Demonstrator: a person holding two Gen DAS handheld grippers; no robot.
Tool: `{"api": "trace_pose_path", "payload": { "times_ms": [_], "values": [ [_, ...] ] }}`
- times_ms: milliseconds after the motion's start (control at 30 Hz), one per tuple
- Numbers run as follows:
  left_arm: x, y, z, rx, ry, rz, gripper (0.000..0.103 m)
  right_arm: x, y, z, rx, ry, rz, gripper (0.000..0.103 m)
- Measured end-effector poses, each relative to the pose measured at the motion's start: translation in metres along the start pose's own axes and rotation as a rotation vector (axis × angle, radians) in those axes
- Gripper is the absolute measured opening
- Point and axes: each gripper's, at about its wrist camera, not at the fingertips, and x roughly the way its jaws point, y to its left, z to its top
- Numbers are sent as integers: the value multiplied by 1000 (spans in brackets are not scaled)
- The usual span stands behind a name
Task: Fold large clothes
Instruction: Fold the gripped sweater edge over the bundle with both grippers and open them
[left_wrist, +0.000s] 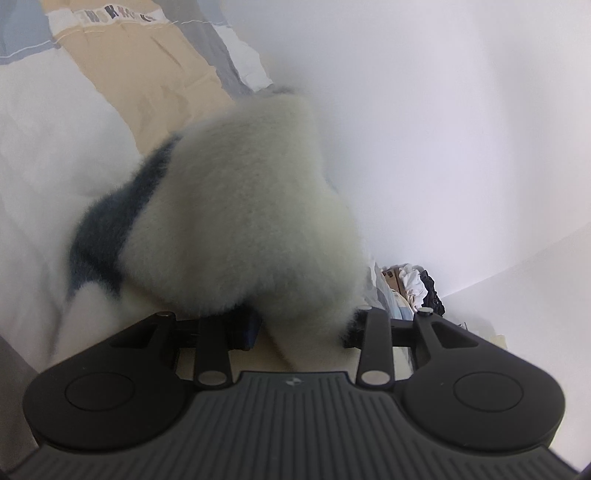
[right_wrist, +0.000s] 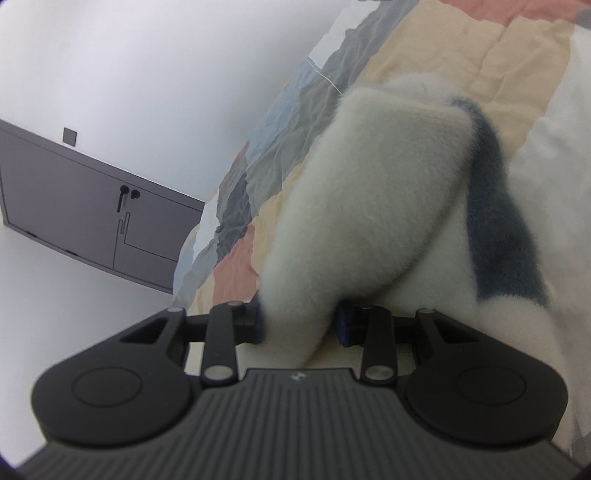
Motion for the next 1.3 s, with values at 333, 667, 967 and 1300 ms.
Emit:
{"api": "trace_pose_path", "payload": {
  "times_ms": [333, 667, 967, 1300],
  "values": [
    [-29, -35, -14, 101, -21, 15, 75, -26, 29, -8, -168, -15, -39, 42],
    [-47, -85, -68, 424, -5, 245, 77, -75, 71, -47, -504, -73, -72, 85],
    [-4, -83, -61, 586, -66, 433, 77, -28, 85, -50, -739, -92, -251, 84],
    [13, -61, -46, 547, -59, 454, 77, 23, 58, -48, -745, -95, -305, 85]
  ]
}}
